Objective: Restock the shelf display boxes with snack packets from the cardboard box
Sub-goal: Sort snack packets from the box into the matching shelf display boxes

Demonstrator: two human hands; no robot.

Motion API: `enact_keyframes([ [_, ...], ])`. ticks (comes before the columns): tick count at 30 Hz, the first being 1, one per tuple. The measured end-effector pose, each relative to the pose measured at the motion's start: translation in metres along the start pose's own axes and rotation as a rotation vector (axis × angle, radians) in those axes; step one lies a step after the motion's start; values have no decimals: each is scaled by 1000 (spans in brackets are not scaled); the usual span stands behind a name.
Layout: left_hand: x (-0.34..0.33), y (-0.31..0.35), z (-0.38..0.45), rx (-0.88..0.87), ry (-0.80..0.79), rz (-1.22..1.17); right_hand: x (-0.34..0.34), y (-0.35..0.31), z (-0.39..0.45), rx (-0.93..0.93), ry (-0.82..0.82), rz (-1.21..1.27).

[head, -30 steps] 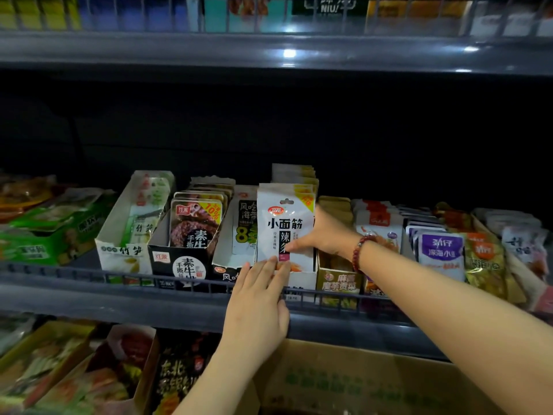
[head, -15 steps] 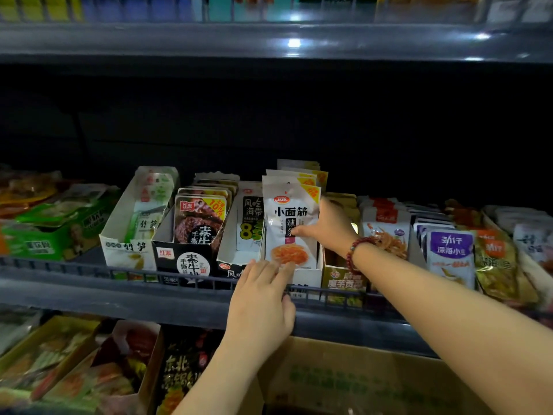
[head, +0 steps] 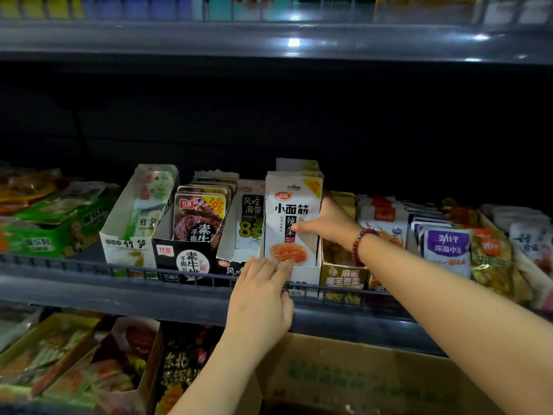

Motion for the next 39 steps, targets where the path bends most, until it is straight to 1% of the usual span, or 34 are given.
enact_keyframes([
  [5, -3, -2, 0, -5, -24, -17, 11, -14, -30, -7, 75, 107],
  [8, -2, -1, 0, 7, -73, -1, 17, -18, -48, 14, 109, 161],
  [14, 14, 9, -2, 51, -74, -52, 24, -12, -92, 53, 105, 94],
  [16, 18, 13, 4, 60, -110, -64, 26, -12, -101, 55, 100, 88],
  [19, 23, 20, 19, 70, -123, -105, 29, -14, -108, 30, 88, 162],
  [22, 27, 31, 25, 91, -113, -111, 37, -11, -125, 61, 99, 220],
  [26, 33, 60, 10, 71, -51, -163, 54, 9, -171, 155, 145, 181],
  [30, 37, 102, -20, 42, -81, -253, 68, 48, -228, 195, 103, 48],
  [32, 39, 122, -35, 44, -121, -343, 74, 71, -257, 201, 56, -53],
  [35, 33, 143, -58, 100, -248, -479, 85, 109, -298, 181, -50, -180],
  [37, 25, 154, -73, 166, -370, -563, 93, 135, -320, 146, -97, -254],
  [39, 9, 162, -87, 239, -529, -616, 102, 161, -339, 101, -95, -319],
])
Point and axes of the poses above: each hand's wrist, its own z-axis towards the middle knuckle, its own x-axis out of the back of the hand, y = z × x, the point moved 4 cm from there along z, towards the middle knuckle, and after that the axes turned 9 degrees about -x, right-handed, at the moved point
